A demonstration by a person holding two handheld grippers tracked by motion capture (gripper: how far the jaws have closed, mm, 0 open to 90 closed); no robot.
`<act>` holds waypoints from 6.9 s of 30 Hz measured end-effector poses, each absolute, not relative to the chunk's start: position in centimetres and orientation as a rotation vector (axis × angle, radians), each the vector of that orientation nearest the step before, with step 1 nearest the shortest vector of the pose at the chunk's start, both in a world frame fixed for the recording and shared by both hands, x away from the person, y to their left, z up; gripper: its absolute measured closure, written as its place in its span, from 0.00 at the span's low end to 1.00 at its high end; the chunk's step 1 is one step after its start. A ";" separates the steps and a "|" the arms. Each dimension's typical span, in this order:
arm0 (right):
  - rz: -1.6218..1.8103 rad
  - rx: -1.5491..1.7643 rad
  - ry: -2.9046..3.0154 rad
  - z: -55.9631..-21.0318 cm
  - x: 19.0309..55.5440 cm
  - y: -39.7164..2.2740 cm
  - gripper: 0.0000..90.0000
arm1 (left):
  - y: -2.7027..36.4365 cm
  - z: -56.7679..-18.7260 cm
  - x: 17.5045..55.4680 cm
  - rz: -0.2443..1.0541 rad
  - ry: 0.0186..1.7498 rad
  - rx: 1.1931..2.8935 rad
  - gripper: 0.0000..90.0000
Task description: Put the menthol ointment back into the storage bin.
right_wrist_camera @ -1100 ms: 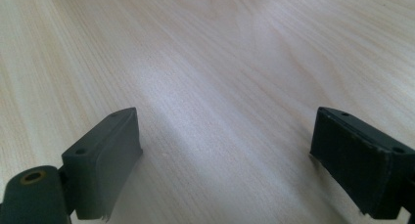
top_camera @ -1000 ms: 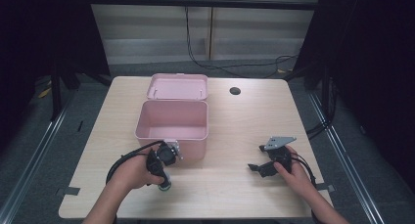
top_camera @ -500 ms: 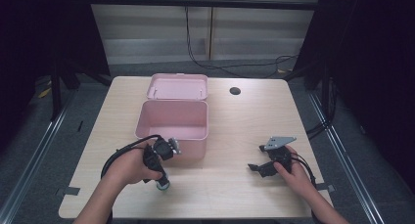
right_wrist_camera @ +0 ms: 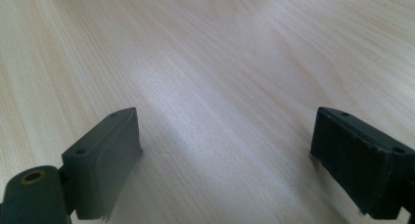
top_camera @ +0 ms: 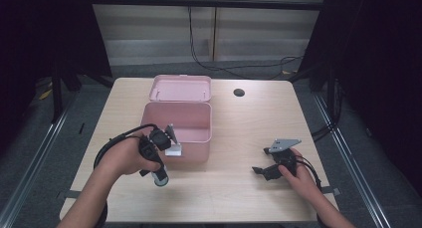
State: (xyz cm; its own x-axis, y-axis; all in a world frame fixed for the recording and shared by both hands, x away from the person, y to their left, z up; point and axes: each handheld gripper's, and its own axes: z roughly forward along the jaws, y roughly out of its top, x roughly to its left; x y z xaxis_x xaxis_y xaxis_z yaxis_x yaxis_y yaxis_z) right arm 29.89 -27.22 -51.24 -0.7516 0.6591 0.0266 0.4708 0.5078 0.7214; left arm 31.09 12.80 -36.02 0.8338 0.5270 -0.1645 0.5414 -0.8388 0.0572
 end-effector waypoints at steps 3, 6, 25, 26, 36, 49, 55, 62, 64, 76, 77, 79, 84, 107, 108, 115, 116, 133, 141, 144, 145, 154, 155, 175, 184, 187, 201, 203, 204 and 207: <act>1.081 0.956 2.501 -51.2 29.9 -27.2 0.12 | 13.1 -35.3 31.4 -0.201 0.879 2.897 0.56; 1.081 0.959 2.501 -51.2 29.9 -27.2 0.12 | 13.4 -34.6 31.7 -0.197 0.900 2.877 0.56; 1.079 0.959 2.503 -51.2 29.9 -27.2 0.12 | 13.8 -30.6 33.3 -0.203 0.981 2.838 0.56; 1.079 0.958 2.503 -51.2 29.9 -27.2 0.12 | 13.8 -30.5 33.4 -0.202 0.975 2.834 0.56; 1.079 0.959 2.503 -51.2 29.9 -27.2 0.12 | 13.2 -28.7 34.9 -0.173 1.054 2.780 0.56; 1.079 0.958 2.503 -51.2 29.9 -27.2 0.12 | 11.7 -27.4 37.3 -0.175 1.115 2.734 0.56; 1.079 0.958 2.503 -51.2 29.9 -27.2 0.12 | 11.8 -27.9 38.8 -0.177 1.147 2.711 0.56; 1.079 0.959 2.503 -51.2 29.9 -27.2 0.12 | 11.8 -28.9 40.4 -0.160 1.243 2.676 0.56; 1.079 0.958 2.503 -51.2 29.9 -27.2 0.12 | 11.7 -29.2 41.0 -0.140 1.253 2.681 0.56; 1.080 0.958 2.503 -51.2 29.9 -27.2 0.12 | 11.2 -30.6 42.5 -0.124 1.373 2.641 0.56; 1.080 0.958 2.503 -51.2 29.9 -27.2 0.12 | 11.2 -30.8 42.7 -0.129 1.380 2.640 0.56; 1.079 0.958 2.503 -51.2 29.9 -27.2 0.12 | 11.0 -31.3 43.0 -0.123 1.420 2.632 0.56; 1.079 0.958 2.503 -51.2 29.9 -27.2 0.12 | 11.0 -32.0 43.5 -0.113 1.442 2.633 0.56; 1.080 0.958 2.503 -51.2 29.9 -27.2 0.12 | 11.0 -34.8 45.6 -0.102 1.575 2.558 0.56; 1.080 0.959 2.503 -51.2 29.9 -27.2 0.12 | 10.9 -35.1 45.8 -0.092 1.596 2.540 0.56; 1.080 0.957 2.503 -51.2 29.9 -27.2 0.12 | 11.0 -36.4 46.3 -0.099 1.624 2.519 0.56; 1.080 0.957 2.503 -51.2 29.9 -27.2 0.12 | 11.0 -36.6 46.3 -0.092 1.636 2.508 0.56; 1.080 0.958 2.503 -51.2 29.9 -27.2 0.12 | 11.0 -39.0 47.4 0.002 1.684 2.481 0.56; 1.080 0.957 2.503 -51.2 29.9 -27.2 0.12 | 10.6 -39.9 47.7 0.026 1.686 2.461 0.56; 1.080 0.957 2.503 -51.2 29.9 -27.2 0.12 | 10.4 -40.2 47.8 0.025 1.700 2.453 0.56; 1.080 0.957 2.503 -51.2 29.9 -27.2 0.12 | 10.4 -40.4 47.9 0.025 1.687 2.463 0.56; 1.082 0.958 2.502 -51.2 29.9 -27.2 0.12 | 10.2 -41.6 48.1 0.045 1.706 2.457 0.56; 1.082 0.958 2.502 -51.2 29.9 -27.2 0.12 | 10.2 -41.7 48.1 0.048 1.706 2.461 0.56; 1.080 0.960 2.501 -51.2 29.9 -27.2 0.12 | 10.1 -43.0 48.6 0.046 1.727 2.442 0.56; 1.080 0.960 2.501 -51.2 29.9 -27.2 0.12 | 10.0 -43.1 48.6 0.053 1.716 2.444 0.54; 1.080 0.962 2.501 -51.2 29.9 -27.2 0.12 | 9.7 -43.1 48.6 0.068 1.709 2.440 0.52; 1.082 0.958 2.501 -51.2 29.9 -27.2 0.12 | 10.0 -42.8 48.3 0.032 1.718 2.439 0.44; 1.082 0.958 2.501 -51.2 29.9 -27.2 0.12 | 10.0 -42.6 48.2 0.020 1.718 2.438 0.43; 1.082 0.958 2.501 -51.2 29.9 -27.2 0.12 | 10.1 -42.5 48.2 0.019 1.715 2.445 0.43; 1.082 0.957 2.501 -51.2 29.9 -27.2 0.12 | 10.2 -42.2 48.1 0.027 1.707 2.453 0.41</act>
